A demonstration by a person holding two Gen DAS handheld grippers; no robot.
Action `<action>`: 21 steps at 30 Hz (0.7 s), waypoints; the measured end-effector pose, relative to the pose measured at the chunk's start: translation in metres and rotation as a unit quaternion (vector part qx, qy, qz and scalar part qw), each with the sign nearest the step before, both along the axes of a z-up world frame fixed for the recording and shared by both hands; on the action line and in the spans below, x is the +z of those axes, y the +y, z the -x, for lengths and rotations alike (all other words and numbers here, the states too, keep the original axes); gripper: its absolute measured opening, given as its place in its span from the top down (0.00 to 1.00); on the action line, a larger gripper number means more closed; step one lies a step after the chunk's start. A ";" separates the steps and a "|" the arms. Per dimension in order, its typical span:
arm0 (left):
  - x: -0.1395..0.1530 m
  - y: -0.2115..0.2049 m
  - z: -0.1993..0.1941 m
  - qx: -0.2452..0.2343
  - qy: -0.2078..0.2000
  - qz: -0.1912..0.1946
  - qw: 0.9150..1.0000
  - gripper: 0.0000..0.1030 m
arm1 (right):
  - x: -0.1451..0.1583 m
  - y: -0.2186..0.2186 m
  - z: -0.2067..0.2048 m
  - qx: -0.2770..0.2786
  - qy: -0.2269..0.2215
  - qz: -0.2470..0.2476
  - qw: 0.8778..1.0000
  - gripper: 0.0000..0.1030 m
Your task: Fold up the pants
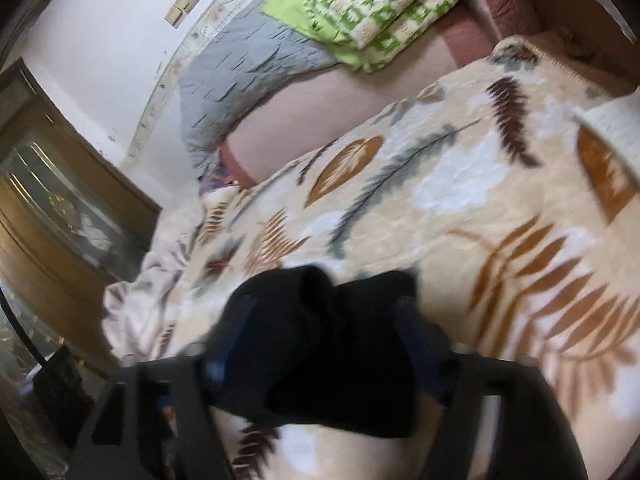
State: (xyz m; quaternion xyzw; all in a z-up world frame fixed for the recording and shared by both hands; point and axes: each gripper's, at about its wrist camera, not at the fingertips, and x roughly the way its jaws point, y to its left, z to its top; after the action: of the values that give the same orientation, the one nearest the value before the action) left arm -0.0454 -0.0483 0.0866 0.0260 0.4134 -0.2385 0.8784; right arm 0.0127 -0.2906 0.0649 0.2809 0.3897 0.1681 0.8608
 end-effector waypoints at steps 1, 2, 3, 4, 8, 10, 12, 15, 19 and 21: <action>-0.002 0.006 -0.001 0.013 -0.003 -0.007 1.000 0.32 | -0.004 0.007 -0.002 0.005 0.004 0.005 1.000 0.17; -0.003 0.015 -0.007 0.032 -0.005 -0.015 0.999 0.32 | -0.007 0.013 -0.005 0.010 0.009 0.014 1.000 0.17; -0.009 0.020 -0.011 0.044 -0.002 -0.020 0.999 0.32 | -0.011 0.023 -0.008 0.017 0.015 0.025 0.999 0.17; -0.013 0.027 -0.014 0.060 0.006 -0.024 0.998 0.32 | -0.015 0.033 -0.013 0.028 0.021 0.038 0.999 0.18; -0.020 0.055 -0.026 0.113 0.041 -0.009 0.993 0.32 | -0.018 0.071 -0.025 0.077 0.036 0.097 0.992 0.82; -0.017 0.061 -0.031 0.123 0.038 -0.010 0.992 0.32 | 0.001 0.071 -0.015 0.079 0.003 0.101 0.992 0.85; -0.011 0.065 -0.030 0.128 0.020 -0.008 0.992 0.32 | 0.023 0.060 -0.001 0.073 -0.025 0.101 0.992 0.86; -0.011 0.054 -0.033 0.117 0.018 -0.008 0.993 0.31 | 0.023 0.042 0.005 0.049 -0.014 0.124 0.991 0.86; -0.033 0.032 -0.044 0.103 0.034 -0.039 0.993 0.31 | -0.015 0.030 -0.003 0.010 0.047 0.164 0.985 0.75; -0.042 0.026 -0.046 0.097 0.052 -0.049 0.993 0.31 | -0.018 0.030 0.000 0.001 0.047 0.165 0.985 0.73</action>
State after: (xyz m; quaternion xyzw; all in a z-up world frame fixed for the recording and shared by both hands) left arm 0.0010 -0.0227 0.0447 0.0165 0.4701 -0.1328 0.8724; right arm 0.0128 -0.2606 0.0469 0.1423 0.4523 0.0894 0.8759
